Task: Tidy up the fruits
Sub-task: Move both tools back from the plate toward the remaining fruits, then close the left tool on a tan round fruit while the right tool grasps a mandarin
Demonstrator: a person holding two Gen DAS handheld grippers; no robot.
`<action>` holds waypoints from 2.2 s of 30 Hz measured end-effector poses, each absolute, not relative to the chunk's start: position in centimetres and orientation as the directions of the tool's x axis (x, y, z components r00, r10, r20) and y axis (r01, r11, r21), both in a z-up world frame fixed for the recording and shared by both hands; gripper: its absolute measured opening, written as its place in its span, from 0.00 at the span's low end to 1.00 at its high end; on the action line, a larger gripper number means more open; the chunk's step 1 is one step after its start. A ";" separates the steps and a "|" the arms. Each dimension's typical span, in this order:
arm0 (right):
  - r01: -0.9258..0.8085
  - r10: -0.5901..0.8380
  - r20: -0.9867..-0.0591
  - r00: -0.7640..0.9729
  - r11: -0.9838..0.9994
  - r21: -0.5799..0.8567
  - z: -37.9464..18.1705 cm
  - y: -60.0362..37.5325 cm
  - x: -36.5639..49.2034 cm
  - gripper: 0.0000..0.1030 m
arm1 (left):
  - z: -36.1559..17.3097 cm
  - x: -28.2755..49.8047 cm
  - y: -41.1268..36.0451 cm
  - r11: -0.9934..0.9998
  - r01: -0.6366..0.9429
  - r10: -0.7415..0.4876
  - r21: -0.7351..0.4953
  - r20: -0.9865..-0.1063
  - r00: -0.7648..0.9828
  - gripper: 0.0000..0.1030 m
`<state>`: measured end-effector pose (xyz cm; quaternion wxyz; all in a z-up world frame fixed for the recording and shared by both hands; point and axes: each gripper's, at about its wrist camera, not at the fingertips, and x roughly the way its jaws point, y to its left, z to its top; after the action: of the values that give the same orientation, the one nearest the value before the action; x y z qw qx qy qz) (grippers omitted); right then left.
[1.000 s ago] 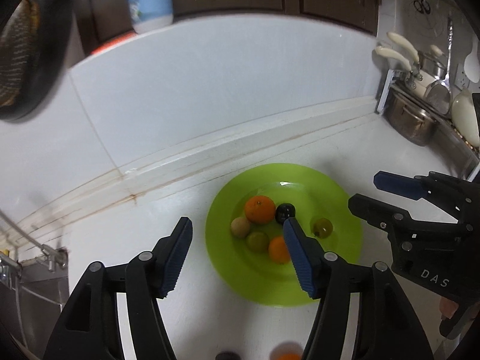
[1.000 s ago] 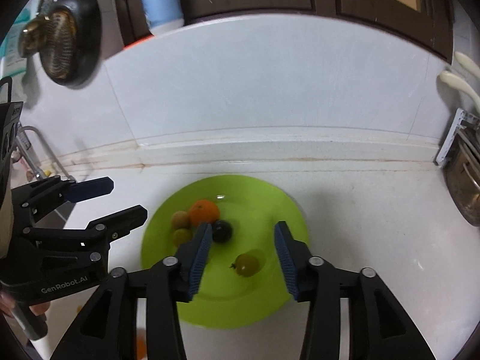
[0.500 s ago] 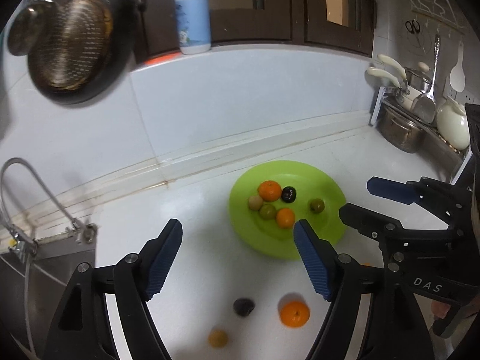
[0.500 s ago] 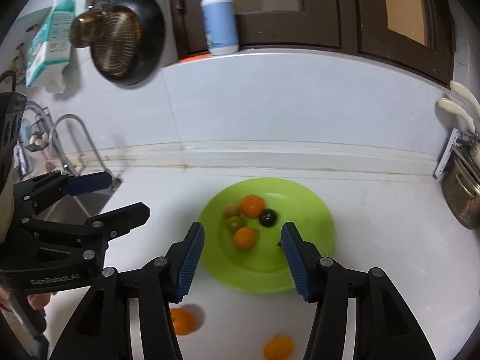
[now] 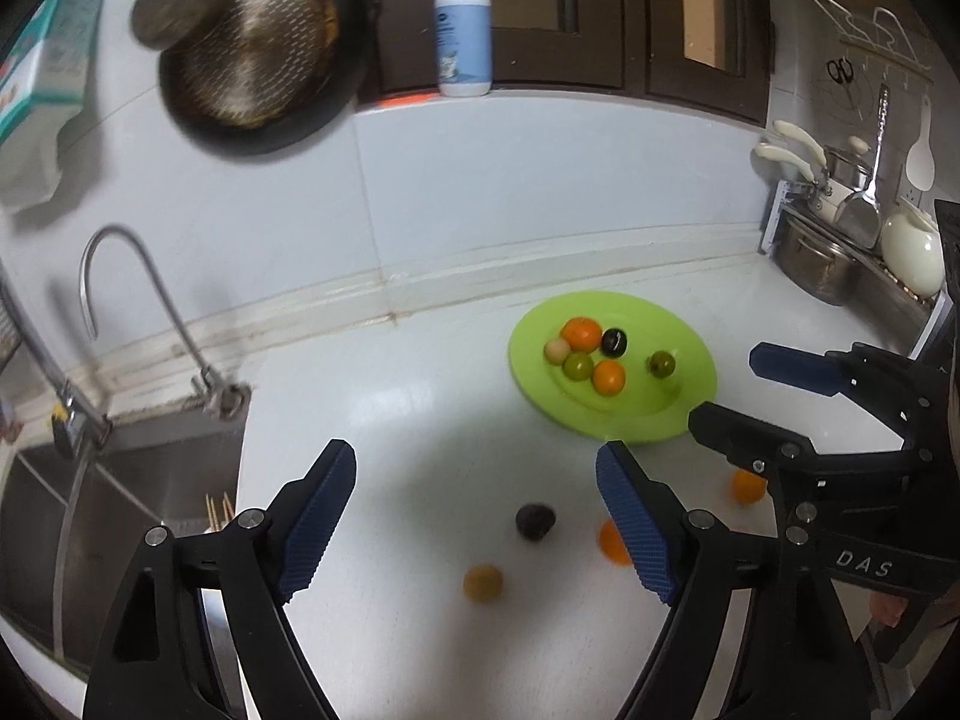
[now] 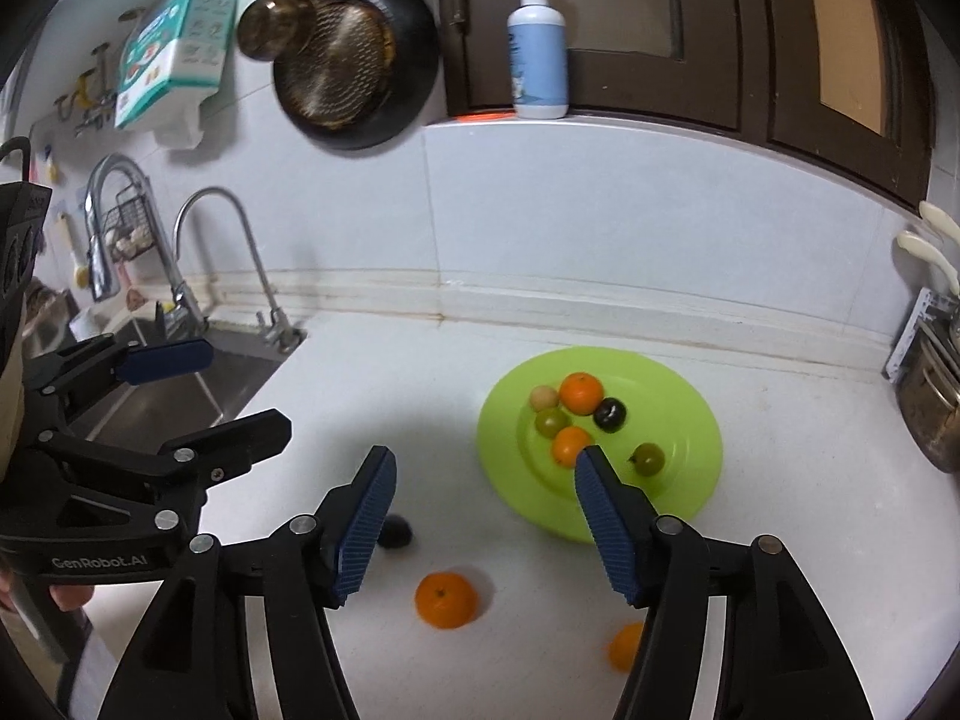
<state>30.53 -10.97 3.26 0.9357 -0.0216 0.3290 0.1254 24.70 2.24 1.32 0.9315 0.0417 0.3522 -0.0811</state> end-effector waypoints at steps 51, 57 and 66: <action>-0.280 0.250 -0.787 0.565 0.955 0.102 -8.8 -8.4 31.5 0.48 | -11.9 26.2 2.5 0.982 0.184 -0.138 -0.037 -0.804 0.578 0.41; -0.266 0.249 -0.788 0.564 0.957 0.112 -9.0 -8.8 31.8 0.42 | -12.2 26.6 2.3 0.981 0.188 -0.154 -0.056 -0.813 0.561 0.26; -0.280 0.269 -0.780 0.565 0.952 0.125 -8.7 -8.7 31.4 0.41 | -11.6 25.9 2.2 0.980 0.191 -0.161 -0.061 -0.809 0.565 0.26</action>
<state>31.42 -8.70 -8.66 0.8845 -0.0065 0.4399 0.1553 25.92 2.20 -11.56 0.8845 0.0166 0.4554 -0.0996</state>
